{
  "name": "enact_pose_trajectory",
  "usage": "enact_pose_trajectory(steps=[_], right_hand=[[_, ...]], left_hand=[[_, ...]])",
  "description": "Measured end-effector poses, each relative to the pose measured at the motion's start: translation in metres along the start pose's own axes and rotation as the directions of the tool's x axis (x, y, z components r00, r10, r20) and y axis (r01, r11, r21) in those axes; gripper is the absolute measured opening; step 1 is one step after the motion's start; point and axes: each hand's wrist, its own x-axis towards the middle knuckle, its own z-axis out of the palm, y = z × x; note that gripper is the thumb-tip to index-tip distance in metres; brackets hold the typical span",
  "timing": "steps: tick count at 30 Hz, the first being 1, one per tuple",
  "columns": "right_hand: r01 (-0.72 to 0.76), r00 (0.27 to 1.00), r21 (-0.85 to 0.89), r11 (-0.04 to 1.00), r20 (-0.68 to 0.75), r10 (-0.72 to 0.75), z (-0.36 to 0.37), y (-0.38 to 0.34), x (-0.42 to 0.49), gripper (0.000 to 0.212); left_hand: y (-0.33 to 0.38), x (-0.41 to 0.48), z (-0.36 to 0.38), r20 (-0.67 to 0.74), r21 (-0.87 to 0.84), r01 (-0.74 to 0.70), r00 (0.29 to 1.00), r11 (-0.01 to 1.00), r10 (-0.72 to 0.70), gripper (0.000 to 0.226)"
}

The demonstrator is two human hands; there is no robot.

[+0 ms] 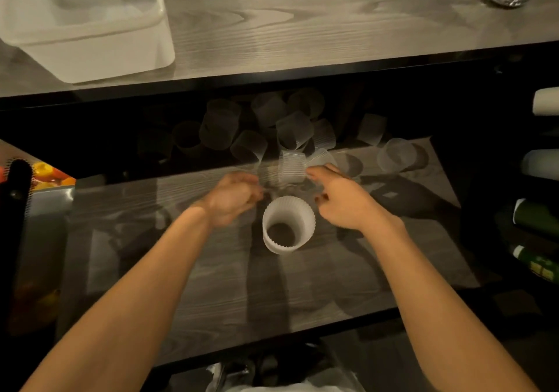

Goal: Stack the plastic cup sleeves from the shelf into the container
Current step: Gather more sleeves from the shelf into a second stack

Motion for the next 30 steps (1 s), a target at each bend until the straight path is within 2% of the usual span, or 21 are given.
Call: enact_pose_trajectory(steps=[2,5,7,11,15,18,20,23,25,26,28,30], right_hand=[[0.019,1.000,0.027,0.999,-0.008,-0.019,0.004,0.000,0.022,0.066],[0.014,0.999,0.107,0.994,0.050,-0.019,0.012,-0.003,0.045,0.079],[0.002,0.997,0.182,0.983,0.076,-0.017,0.018,-0.002,0.055,0.085],[-0.010,1.000,0.205,0.979,0.001,0.010,0.029,0.001,0.062,0.077],[-0.060,0.997,0.198,0.978,-0.031,0.067,0.035,0.002,0.059,0.069],[-0.091,0.996,0.271,0.958,0.005,0.093,0.046,0.005,0.054,0.064],[-0.107,0.994,0.308,0.945,0.011,0.110,0.050,0.006,0.049,0.057],[-0.116,0.993,0.249,0.961,0.037,0.110,0.053,0.016,0.044,0.066],[-0.165,0.986,0.260,0.951,0.030,0.163,0.050,0.022,0.040,0.056],[-0.180,0.979,0.293,0.939,-0.042,0.201,0.049,0.026,0.037,0.043],[-0.219,0.904,0.417,0.882,-0.255,0.344,0.042,0.034,0.032,0.022],[-0.266,0.734,0.560,0.784,-0.409,0.542,0.032,0.040,0.029,0.013]], left_hand=[[0.004,0.005,0.017,-0.009,-0.211,0.105,0.994,0.972,-0.109,0.018],[0.005,0.013,0.035,0.040,-0.300,0.196,0.980,0.934,-0.193,0.011],[0.004,0.021,0.038,0.074,-0.386,0.224,0.974,0.895,-0.212,0.014],[0.003,0.029,0.035,0.034,-0.483,0.200,0.977,0.852,-0.210,0.039],[0.004,0.031,0.033,-0.161,-0.524,0.048,0.975,0.850,-0.154,0.030],[0.003,0.032,0.032,-0.298,-0.421,-0.044,0.950,0.906,-0.092,0.021],[0.000,0.034,0.033,-0.312,-0.263,-0.038,0.949,0.964,-0.048,0.014],[-0.004,0.037,0.034,-0.300,-0.007,-0.023,0.954,1.000,0.020,0.018],[-0.003,0.039,0.034,-0.285,0.083,-0.029,0.957,0.996,0.051,0.008],[0.000,0.040,0.035,-0.282,0.130,-0.038,0.957,0.991,0.074,0.007],[0.009,0.043,0.040,-0.267,0.228,-0.075,0.954,0.971,0.137,0.010],[0.020,0.045,0.046,-0.223,0.328,-0.151,0.947,0.933,0.232,0.013]])
